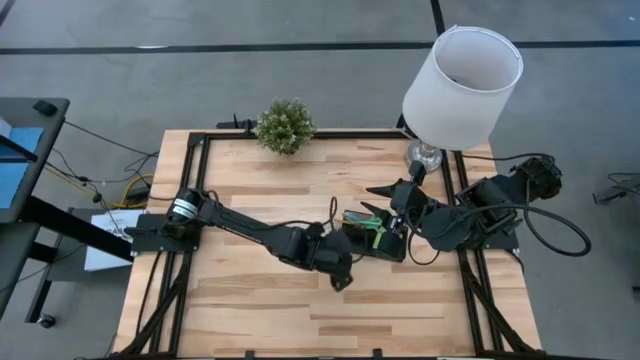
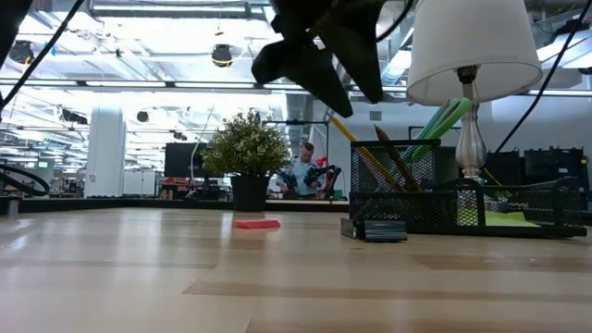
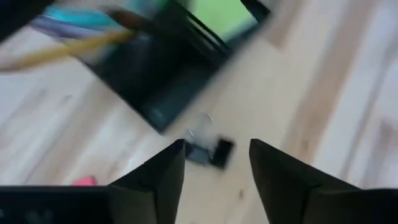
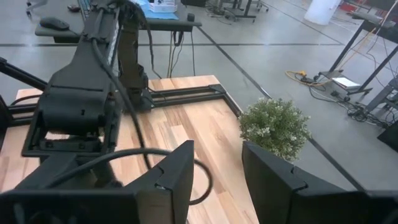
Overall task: Pick and place office supplies into organizer
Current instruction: Put the top black binder clip on the black desk organizer
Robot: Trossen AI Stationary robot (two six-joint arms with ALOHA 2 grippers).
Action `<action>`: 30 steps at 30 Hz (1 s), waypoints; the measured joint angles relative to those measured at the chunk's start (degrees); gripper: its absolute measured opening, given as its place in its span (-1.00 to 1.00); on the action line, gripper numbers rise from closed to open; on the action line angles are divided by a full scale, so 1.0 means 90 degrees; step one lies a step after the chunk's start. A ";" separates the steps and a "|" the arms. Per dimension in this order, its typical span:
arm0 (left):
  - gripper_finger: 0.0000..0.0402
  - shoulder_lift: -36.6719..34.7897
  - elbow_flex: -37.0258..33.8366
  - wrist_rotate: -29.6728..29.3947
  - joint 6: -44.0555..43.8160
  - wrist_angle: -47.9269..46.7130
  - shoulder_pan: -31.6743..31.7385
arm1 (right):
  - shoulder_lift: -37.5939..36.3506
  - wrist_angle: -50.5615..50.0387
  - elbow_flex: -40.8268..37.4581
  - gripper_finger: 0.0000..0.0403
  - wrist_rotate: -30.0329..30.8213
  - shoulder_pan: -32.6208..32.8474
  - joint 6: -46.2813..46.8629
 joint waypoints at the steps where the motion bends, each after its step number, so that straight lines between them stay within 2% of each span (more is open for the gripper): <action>1: -0.10 0.0000 -0.0067 0.0124 0.0243 0.0056 -0.0019 | 0.0000 0.0000 0.0000 -0.36 0.0000 0.0000 0.0000; 6: 0.01 -0.0001 -0.0725 0.0711 0.0919 0.0715 -0.0145 | 0.0000 0.0000 0.0000 -0.36 0.0000 -0.0002 -0.0002; 11: -0.03 0.0000 -0.1699 0.0760 0.1601 0.2830 -0.0317 | 0.0000 0.0000 0.0000 -0.36 0.0000 -0.0002 0.0000; 13: -0.06 -0.0002 -0.1929 0.0917 0.1742 0.3206 -0.0325 | 0.0000 0.0002 0.0000 -0.36 0.0000 -0.0002 0.0000; 16: -0.10 -0.0017 -0.2048 0.1042 0.1989 0.3096 -0.0258 | 0.0000 0.0000 0.0000 -0.36 0.0000 0.0000 0.0000; 22: -0.11 -0.0114 -0.2072 0.1068 0.2421 0.2125 -0.0115 | 0.0000 0.0000 0.0000 -0.36 0.0000 0.0000 0.0000; 30: -0.11 -0.0121 -0.2072 0.1251 0.2998 0.2136 0.0220 | 0.0000 0.0002 0.0002 -0.36 0.0000 -0.0001 0.0000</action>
